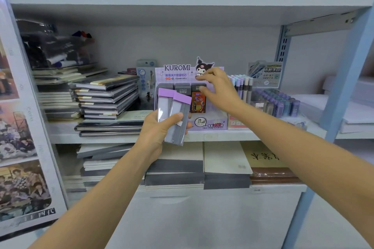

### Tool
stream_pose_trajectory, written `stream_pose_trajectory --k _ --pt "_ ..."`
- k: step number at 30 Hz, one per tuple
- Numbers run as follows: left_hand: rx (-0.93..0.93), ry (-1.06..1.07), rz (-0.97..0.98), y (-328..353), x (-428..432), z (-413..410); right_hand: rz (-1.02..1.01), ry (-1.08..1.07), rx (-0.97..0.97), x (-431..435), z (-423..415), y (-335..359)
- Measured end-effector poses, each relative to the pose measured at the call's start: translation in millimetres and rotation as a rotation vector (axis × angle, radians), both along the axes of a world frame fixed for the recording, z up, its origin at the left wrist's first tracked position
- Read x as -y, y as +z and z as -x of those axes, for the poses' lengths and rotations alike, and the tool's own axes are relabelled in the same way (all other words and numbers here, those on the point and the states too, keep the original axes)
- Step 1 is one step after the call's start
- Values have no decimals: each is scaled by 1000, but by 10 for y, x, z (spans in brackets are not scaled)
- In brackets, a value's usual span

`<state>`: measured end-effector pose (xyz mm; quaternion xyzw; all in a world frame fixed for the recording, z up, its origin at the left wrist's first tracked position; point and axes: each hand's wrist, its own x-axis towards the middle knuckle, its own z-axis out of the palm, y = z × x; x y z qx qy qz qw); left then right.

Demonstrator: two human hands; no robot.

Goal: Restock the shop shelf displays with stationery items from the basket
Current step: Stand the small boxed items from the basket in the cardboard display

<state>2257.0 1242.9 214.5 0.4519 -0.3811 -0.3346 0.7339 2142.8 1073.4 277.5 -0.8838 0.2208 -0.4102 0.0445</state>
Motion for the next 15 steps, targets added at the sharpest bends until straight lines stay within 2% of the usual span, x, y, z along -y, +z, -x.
stream_pose_trajectory --k 2,5,7,11,15 --pt "11 -8 -5 6 8 47 -261 197 182 -188 70 -16" --pt "29 -18 -31 -1 46 132 -627 375 122 -405 166 -83" --pt "51 -41 -70 -5 68 178 -723 415 100 -459 222 -118" --pt "41 -192 -182 8 71 216 -859 452 239 -441 323 -88" --pt "-10 -213 -289 -6 82 284 -973 472 266 -428 409 -60"
